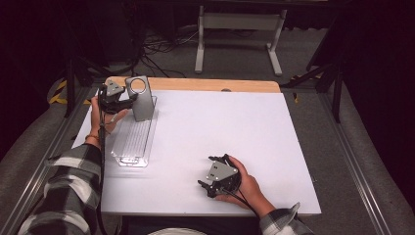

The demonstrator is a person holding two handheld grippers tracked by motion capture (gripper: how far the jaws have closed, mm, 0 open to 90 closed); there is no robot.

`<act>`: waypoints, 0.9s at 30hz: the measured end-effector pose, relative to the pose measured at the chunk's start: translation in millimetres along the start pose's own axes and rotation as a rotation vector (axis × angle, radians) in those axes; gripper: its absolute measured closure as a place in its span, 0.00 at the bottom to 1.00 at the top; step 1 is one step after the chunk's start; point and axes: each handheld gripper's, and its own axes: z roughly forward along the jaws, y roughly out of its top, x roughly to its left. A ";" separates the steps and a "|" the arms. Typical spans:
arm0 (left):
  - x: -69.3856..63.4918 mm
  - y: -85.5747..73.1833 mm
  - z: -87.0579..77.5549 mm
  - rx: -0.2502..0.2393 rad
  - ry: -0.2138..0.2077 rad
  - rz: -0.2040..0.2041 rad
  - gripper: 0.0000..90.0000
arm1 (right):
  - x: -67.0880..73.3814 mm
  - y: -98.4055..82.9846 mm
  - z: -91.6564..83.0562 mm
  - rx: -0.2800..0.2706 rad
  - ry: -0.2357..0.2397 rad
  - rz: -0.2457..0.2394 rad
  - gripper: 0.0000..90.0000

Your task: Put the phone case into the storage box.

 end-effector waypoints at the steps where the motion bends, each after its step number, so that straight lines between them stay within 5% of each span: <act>1: 0.1 -0.1 -0.7 0.003 -0.003 -0.002 0.44 | 0.1 0.0 -0.2 -0.001 -0.003 0.001 0.18; 10: -1.3 -0.9 -9.4 -0.022 -0.024 -0.020 0.40 | -1.3 0.6 -2.9 -0.014 -0.016 0.009 0.18; 15: -6.2 -2.9 -16.2 -0.019 -0.013 0.016 0.37 | -2.2 1.6 -5.0 -0.029 -0.037 0.015 0.18; 23: -4.4 -3.7 -34.8 -0.077 -0.035 -0.050 0.32 | -4.9 2.9 -9.7 -0.054 -0.068 0.023 0.18; 27: -7.5 -4.1 -43.1 -0.097 -0.039 -0.034 0.30 | -5.9 3.2 -11.6 -0.065 -0.076 0.030 0.18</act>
